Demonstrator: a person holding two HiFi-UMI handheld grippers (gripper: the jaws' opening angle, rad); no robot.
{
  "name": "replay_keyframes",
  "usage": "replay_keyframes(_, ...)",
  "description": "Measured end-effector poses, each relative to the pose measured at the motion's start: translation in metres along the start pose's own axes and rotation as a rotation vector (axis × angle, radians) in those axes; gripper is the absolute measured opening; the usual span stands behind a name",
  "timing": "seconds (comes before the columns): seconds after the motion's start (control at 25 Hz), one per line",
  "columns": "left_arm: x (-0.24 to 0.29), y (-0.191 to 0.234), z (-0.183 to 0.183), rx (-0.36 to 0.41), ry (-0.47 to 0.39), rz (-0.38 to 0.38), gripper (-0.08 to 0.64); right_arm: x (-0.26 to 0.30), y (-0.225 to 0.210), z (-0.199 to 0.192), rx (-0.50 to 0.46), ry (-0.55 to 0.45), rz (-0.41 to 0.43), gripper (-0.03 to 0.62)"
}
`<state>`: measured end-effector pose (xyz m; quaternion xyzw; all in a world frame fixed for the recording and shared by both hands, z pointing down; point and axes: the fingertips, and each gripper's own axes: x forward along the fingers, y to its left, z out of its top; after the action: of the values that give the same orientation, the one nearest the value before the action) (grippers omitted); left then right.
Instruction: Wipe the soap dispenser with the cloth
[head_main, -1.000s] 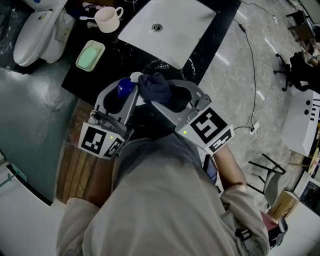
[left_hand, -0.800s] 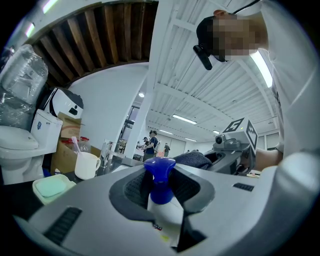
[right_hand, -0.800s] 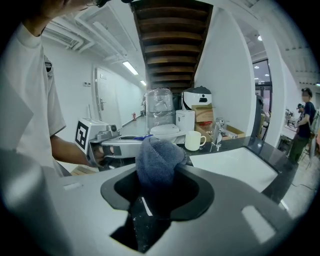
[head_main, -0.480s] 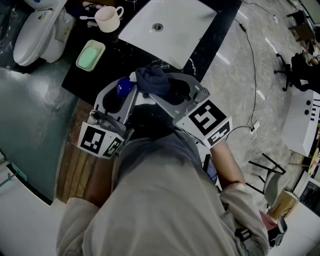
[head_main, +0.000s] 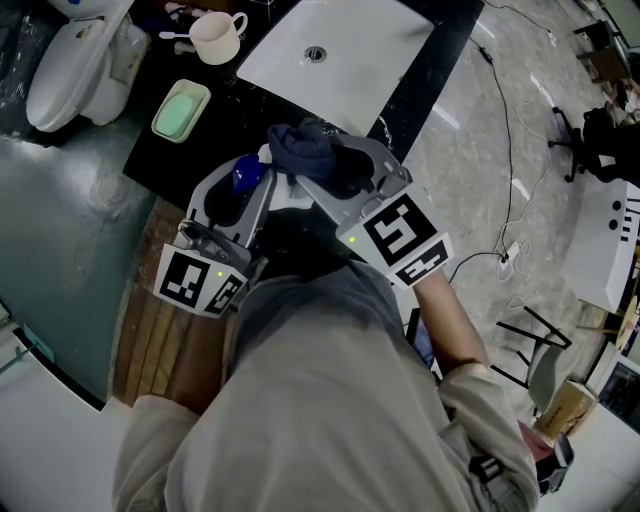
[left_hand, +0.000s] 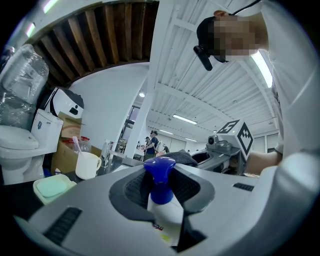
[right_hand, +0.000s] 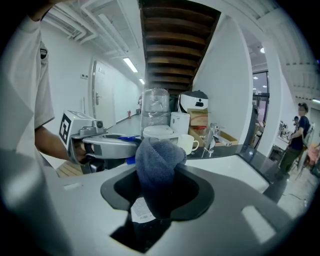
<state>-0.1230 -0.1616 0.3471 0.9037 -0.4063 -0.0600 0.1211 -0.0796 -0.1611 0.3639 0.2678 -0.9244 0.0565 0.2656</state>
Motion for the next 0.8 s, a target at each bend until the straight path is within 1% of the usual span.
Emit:
replay_keyframes(0.2, 0.001, -0.002, 0.0, 0.01, 0.0, -0.006, 0.095, 0.005, -0.009, -0.003, -0.005, 0.012, -0.029, 0.138)
replay_keyframes(0.52, 0.0, -0.002, 0.0, 0.016, 0.003, -0.005, 0.095, 0.012, -0.019, -0.012, 0.017, 0.025, -0.039, 0.137)
replay_keyframes(0.8, -0.001, -0.004, 0.0, 0.016, -0.001, -0.004, 0.095, 0.016, -0.022, -0.031, 0.025, 0.069, -0.051, 0.138)
